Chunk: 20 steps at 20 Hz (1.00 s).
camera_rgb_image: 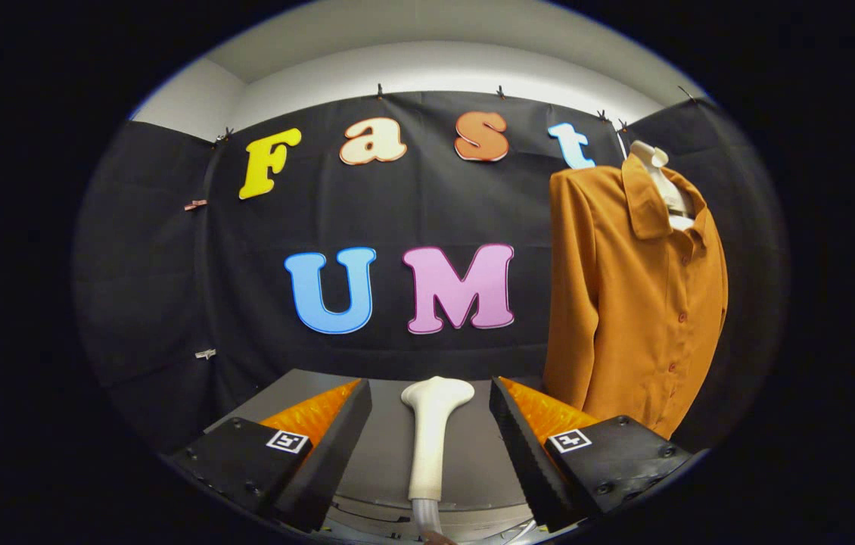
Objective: Iron the clothes twice with a garment steamer, once on the left side and once on the right side.
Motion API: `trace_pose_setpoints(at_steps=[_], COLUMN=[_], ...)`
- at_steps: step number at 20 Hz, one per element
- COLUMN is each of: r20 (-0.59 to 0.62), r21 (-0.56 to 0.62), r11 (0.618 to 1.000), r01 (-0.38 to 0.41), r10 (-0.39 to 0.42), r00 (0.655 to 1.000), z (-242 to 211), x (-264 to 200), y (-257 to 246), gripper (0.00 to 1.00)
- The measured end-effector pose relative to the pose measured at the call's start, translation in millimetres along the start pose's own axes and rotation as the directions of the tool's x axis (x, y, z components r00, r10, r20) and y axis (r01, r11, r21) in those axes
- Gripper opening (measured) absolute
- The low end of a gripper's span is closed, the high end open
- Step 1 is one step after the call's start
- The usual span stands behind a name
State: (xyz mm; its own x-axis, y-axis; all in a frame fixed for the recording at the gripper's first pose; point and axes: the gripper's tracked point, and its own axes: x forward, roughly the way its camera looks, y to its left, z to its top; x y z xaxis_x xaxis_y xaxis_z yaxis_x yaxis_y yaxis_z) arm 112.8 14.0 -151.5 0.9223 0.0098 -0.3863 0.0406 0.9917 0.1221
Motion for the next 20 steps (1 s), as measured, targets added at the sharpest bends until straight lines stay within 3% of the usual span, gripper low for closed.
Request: trace_pose_setpoints(at_steps=[4, 11, 16, 18, 20], r20=[-0.117, -0.279, -0.396, -0.443, -0.492], r21=[0.024, -0.047, -0.077, -0.084, -0.087], r11=[1.000, 0.999, 0.997, 0.996, 0.996], r01=[-0.013, -0.002, 0.009, 0.007, 0.012], r10=[0.015, -0.011, -0.038, -0.044, -0.054], r00=[0.993, 0.960, 0.917, 0.895, 0.869], z=[-31.2, -74.4, -106.2, -119.9, -132.1], x=[35.8, 68.1, 82.8, 85.5, 88.2], y=[-2.4, -3.5, -5.5, -2.8, -4.0], gripper=[0.99, 0.99, 0.98, 0.90, 0.89])
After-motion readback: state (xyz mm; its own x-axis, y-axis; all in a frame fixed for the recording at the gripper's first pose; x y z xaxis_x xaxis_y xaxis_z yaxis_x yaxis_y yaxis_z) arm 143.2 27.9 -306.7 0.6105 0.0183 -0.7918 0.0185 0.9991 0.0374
